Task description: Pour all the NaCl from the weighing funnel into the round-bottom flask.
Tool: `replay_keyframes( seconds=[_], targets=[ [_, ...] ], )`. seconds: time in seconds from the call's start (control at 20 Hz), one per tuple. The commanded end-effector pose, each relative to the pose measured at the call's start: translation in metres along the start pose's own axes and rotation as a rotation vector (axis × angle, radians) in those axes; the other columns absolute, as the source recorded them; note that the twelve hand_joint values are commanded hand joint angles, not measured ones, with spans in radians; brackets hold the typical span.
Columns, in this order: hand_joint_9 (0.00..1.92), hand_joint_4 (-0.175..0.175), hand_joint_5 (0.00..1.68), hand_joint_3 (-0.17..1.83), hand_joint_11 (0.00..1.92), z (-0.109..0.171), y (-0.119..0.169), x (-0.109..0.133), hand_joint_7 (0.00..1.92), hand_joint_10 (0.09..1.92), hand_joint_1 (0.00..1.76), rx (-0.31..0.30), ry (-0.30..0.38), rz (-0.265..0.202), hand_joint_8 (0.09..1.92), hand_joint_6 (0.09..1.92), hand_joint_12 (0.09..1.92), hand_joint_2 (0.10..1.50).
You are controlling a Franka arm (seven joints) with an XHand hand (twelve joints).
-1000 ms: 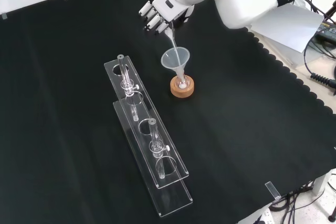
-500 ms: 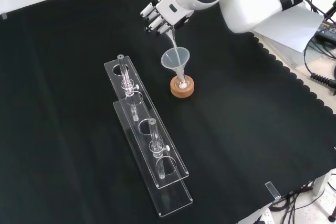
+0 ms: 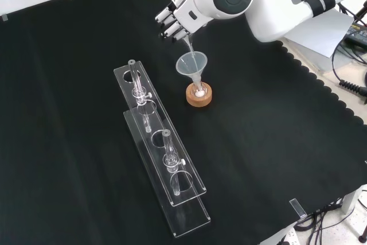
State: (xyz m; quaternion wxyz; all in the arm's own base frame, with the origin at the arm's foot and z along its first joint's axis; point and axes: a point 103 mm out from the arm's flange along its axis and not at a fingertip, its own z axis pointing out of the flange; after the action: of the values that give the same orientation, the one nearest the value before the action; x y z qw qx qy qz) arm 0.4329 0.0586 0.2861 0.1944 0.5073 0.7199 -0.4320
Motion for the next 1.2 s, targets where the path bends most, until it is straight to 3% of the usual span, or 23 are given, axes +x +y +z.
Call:
replay_keyframes(
  seconds=[0.05, 0.55, 1.2],
  targets=[
    [0.96, 0.175, 1.20, 0.66, 0.66, 0.000, 0.000, 0.000, 0.53, 0.47, 1.10, 0.006, -0.030, -0.001, 0.67, 0.81, 1.20, 0.68],
    [0.96, 0.175, 1.20, 0.66, 0.66, -0.013, 0.003, 0.006, 0.53, 0.47, 1.10, 0.004, -0.123, -0.004, 0.67, 0.81, 1.19, 0.68],
    [0.95, 0.175, 1.20, 0.66, 0.66, -0.018, 0.006, 0.008, 0.52, 0.47, 1.10, 0.043, -0.178, 0.022, 0.66, 0.81, 1.19, 0.68]
  ],
)
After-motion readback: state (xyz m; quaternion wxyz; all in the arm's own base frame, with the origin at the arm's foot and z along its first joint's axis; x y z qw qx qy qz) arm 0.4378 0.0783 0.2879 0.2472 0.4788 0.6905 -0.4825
